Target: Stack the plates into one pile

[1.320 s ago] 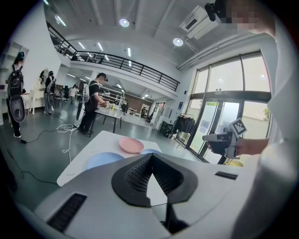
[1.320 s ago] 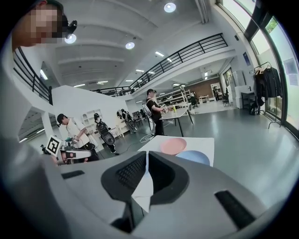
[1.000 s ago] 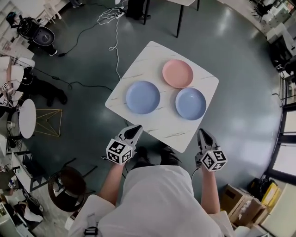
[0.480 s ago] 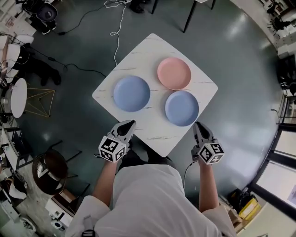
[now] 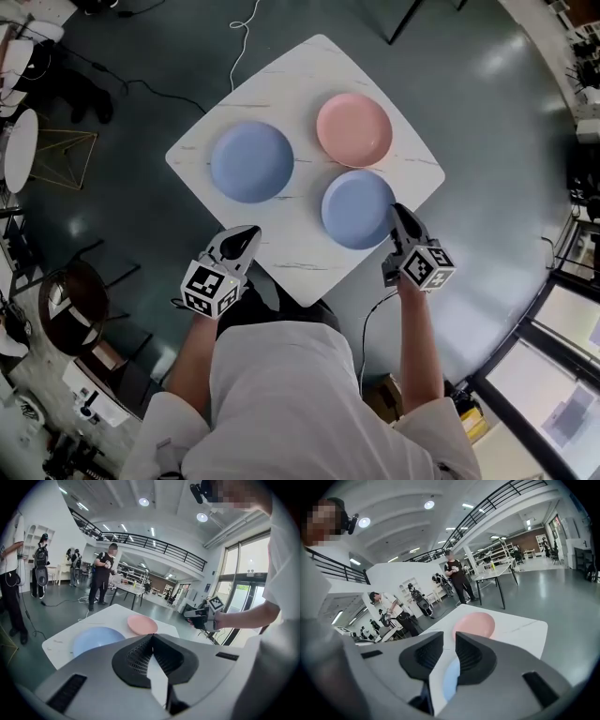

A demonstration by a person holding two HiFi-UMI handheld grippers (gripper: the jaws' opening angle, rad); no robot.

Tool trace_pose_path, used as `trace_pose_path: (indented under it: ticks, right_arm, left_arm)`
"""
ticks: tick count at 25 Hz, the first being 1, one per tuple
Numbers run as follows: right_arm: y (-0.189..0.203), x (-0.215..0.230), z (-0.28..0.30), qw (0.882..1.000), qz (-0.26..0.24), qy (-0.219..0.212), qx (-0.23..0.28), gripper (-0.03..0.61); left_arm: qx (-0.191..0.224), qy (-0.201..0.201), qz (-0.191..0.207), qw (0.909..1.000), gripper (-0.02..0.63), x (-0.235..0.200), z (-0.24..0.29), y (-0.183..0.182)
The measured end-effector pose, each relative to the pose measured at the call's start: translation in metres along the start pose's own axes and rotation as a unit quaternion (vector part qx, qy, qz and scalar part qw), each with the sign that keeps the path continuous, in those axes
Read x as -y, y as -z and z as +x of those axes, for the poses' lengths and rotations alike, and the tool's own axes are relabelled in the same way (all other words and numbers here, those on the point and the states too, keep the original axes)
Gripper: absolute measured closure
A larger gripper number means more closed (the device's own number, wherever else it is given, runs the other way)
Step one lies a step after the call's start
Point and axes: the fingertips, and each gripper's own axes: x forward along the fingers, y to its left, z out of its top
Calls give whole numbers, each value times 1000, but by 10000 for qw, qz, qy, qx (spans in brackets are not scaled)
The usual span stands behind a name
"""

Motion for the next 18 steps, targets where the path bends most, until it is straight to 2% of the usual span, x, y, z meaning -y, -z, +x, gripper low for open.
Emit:
trace_pose_path:
  ticks: [6,9,13,18]
  right_arm:
    - [6,34,49,9993,48,-23,-364,493]
    - [18,61,77,9971,243,25,-725,471]
    - [35,100,115,9895,733,53,-1244,445]
    - [49,141,150,9792,1047,288,-1714,429]
  left_arm:
    - [-81,-135,-114,9998,600,-3,12,9]
    - [-167,-187,-202,9995,600,-5,16,19]
    - [-280,-279,-296,9988,600,-6,17,31]
    - [-365,-469,-426,9973,600,-10,15,42]
